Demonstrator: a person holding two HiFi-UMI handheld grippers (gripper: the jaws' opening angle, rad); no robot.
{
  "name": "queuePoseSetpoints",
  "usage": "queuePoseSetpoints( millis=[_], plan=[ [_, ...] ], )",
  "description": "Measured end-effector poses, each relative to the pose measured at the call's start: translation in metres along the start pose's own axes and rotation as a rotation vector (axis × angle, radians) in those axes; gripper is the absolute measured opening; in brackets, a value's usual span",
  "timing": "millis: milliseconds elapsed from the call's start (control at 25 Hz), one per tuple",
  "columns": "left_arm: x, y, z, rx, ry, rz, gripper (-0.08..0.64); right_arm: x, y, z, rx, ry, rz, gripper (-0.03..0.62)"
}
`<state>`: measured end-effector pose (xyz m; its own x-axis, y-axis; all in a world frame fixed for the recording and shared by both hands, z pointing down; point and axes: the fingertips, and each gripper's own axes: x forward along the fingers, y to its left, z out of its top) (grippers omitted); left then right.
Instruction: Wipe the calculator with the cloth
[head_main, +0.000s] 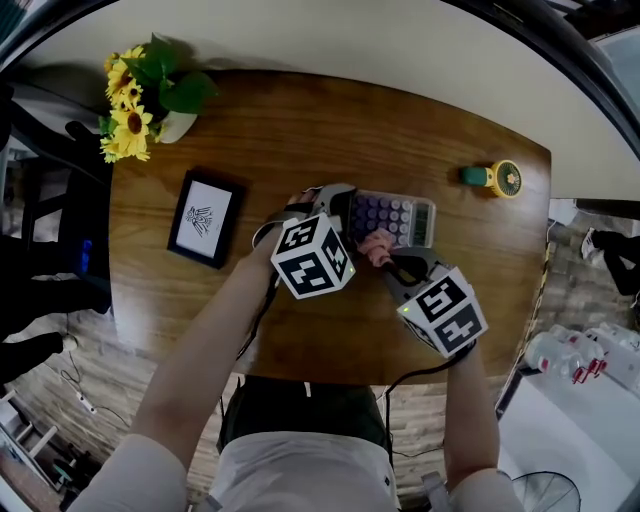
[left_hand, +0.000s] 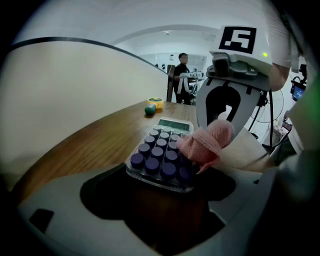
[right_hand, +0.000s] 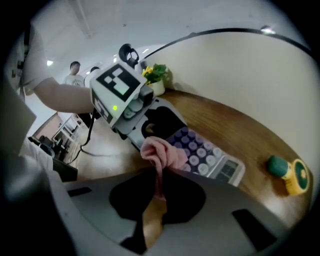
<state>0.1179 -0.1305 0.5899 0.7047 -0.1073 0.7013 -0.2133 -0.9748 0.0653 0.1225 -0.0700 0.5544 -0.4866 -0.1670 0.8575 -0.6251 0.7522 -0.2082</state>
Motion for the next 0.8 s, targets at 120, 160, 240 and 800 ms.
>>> queuePoseSetpoints(
  millis=[120,160,240,800],
  plan=[
    [0.001,-0.001,0.0,0.0,-0.001,-0.003,0.448,-0.02,-0.014,0.024,0.068,-0.109,-0.047,0.035],
    [0.001,-0.002,0.001,0.0,-0.002,-0.003,0.448,-0.025,-0.019,0.037,0.072,-0.152,-0.069,0.035],
    [0.0,-0.001,0.002,-0.001,-0.004,-0.002,0.448,-0.026,-0.026,0.06,0.06,-0.209,-0.101,0.035],
    [0.0,0.0,0.001,0.003,-0.005,-0.003,0.448,0.028,-0.043,0.066,-0.036,-0.102,-0.111,0.035]
  ],
)
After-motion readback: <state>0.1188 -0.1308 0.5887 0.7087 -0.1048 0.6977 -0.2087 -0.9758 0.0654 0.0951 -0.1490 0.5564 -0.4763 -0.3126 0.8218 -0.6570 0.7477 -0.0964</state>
